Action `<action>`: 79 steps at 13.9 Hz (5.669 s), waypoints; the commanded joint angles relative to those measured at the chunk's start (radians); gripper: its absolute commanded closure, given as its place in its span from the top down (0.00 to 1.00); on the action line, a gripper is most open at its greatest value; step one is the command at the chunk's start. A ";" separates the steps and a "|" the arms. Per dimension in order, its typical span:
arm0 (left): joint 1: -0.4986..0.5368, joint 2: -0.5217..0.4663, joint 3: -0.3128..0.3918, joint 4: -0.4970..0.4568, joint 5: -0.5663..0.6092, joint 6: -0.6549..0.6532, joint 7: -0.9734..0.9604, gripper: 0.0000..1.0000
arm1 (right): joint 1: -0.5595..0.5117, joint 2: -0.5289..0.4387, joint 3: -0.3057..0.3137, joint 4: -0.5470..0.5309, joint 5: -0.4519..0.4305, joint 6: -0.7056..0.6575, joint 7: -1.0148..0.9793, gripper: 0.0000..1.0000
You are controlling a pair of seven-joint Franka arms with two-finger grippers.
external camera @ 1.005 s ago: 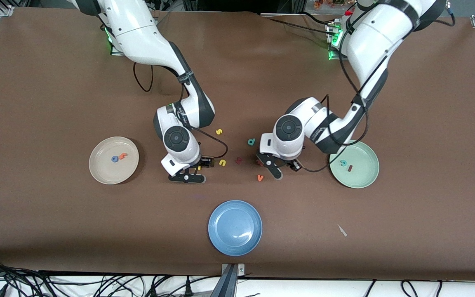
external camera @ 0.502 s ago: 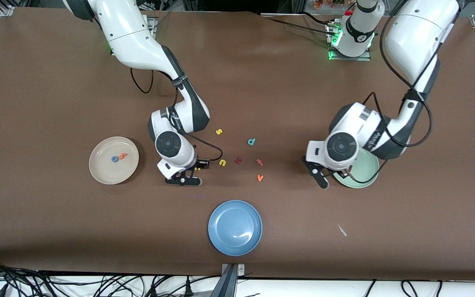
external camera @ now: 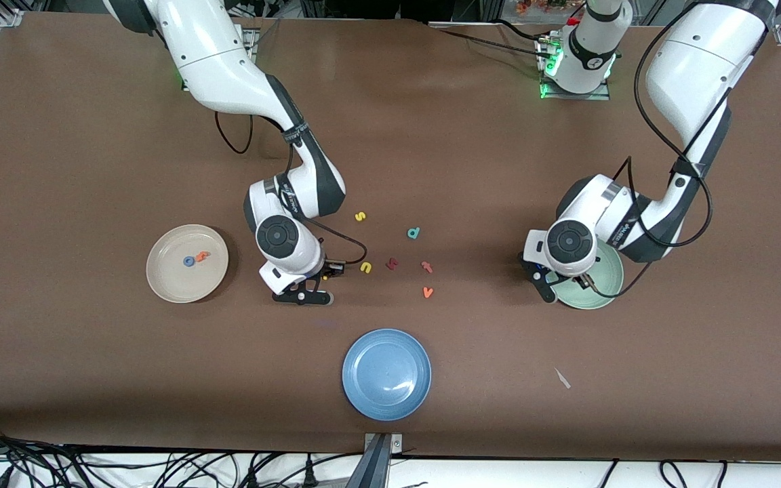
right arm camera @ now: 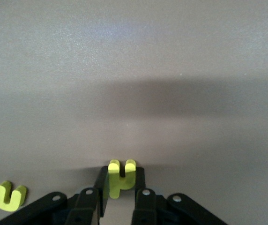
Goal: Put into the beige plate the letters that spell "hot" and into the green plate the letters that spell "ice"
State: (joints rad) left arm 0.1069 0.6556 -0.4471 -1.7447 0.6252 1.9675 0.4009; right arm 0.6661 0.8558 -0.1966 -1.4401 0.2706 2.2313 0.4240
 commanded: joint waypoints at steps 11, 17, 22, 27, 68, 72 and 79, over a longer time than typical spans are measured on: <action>0.079 -0.244 -0.041 0.013 -0.324 -0.070 -0.014 1.00 | -0.137 -0.363 -0.141 -0.383 0.033 -0.097 -0.328 0.00; 0.077 -0.244 -0.039 0.237 -0.536 -0.341 -0.210 1.00 | -0.163 -0.394 -0.262 -0.525 0.045 0.017 -0.606 0.00; 0.070 -0.358 -0.012 0.251 -0.547 -0.381 -0.448 1.00 | -0.155 -0.382 -0.253 -0.444 0.048 -0.017 -0.561 1.00; -0.068 -0.562 0.318 0.196 -0.599 -0.380 -0.439 1.00 | -0.171 -0.385 -0.262 -0.333 0.053 -0.200 -0.533 1.00; -0.098 -0.651 0.340 0.179 -0.641 -0.513 -0.425 1.00 | -0.597 -0.867 0.112 -0.172 -0.269 -0.766 -0.453 1.00; -0.098 -0.651 0.338 0.179 -0.641 -0.526 -0.424 1.00 | -0.599 -0.854 0.112 -0.174 -0.263 -0.771 -0.450 1.00; -0.099 -0.651 0.338 0.180 -0.639 -0.530 -0.424 1.00 | -0.597 -0.847 0.117 -0.174 -0.263 -0.792 -0.452 1.00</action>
State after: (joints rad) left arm 0.0005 -0.0066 -0.1041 -1.5966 -0.0059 1.4650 -0.0390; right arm 0.0640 0.0062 -0.0751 -1.6249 -0.0074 1.4581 -0.0358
